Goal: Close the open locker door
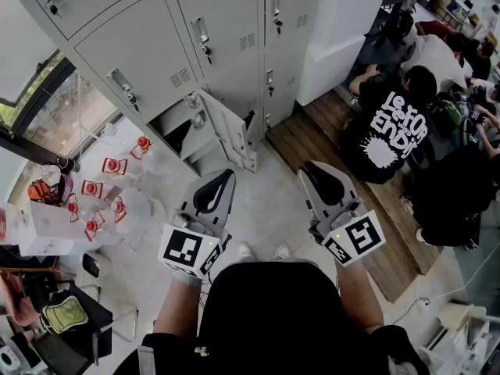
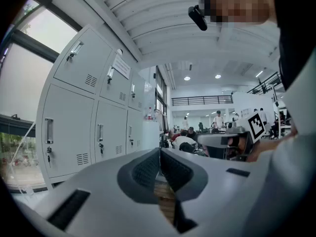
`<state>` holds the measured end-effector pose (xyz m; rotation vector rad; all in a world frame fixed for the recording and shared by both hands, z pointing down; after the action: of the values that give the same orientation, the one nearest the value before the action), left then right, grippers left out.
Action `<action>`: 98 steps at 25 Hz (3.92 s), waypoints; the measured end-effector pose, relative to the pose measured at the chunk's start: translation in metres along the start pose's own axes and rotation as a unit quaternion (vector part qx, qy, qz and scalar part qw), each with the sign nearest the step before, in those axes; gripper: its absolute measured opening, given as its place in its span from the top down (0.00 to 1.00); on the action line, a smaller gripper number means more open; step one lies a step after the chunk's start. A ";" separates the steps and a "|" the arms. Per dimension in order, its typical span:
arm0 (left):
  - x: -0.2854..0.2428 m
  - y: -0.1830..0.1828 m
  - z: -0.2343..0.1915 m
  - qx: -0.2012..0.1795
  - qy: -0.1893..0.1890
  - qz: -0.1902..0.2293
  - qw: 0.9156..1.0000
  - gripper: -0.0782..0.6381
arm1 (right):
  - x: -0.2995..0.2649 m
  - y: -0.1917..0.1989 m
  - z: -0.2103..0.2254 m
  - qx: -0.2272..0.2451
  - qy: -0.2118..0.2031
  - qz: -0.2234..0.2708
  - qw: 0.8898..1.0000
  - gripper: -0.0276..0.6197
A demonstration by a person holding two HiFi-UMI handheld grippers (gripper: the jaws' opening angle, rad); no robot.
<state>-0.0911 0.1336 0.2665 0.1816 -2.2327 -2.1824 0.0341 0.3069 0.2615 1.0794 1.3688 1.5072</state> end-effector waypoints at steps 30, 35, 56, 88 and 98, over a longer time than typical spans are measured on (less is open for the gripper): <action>0.008 0.042 -0.098 0.028 0.000 -0.038 0.999 0.86 | -0.093 0.044 -0.007 -0.040 0.022 -0.039 0.998 0.88; -0.039 0.045 -0.111 0.039 -0.028 -0.055 0.997 0.86 | -0.126 0.053 0.050 -0.053 0.000 -0.049 0.997 0.88; -0.155 0.073 -0.129 0.068 -0.209 -0.130 0.967 0.86 | -0.247 0.126 0.189 -0.081 -0.212 -0.127 0.966 0.88; -0.077 0.174 -0.134 0.171 -0.265 -0.187 0.930 0.86 | -0.278 0.303 0.092 -0.039 -0.311 -0.289 0.904 0.81; -0.028 0.177 -0.153 0.172 -0.261 -0.182 0.932 0.86 | -0.278 0.305 0.033 -0.043 -0.299 -0.307 0.903 0.81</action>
<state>-0.0624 -0.0131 0.4490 0.0103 -3.1014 -2.1713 0.1435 0.0277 0.5473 0.8387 1.0422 0.6831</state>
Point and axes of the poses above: the fingertips, and each gripper's own axes: x backward along the fingers, z to its right, y out of its underside, the point moved 6 cm from there along x, backward along the fingers, and after that the axes turned 3 degrees about y, right-handed, at the moved point
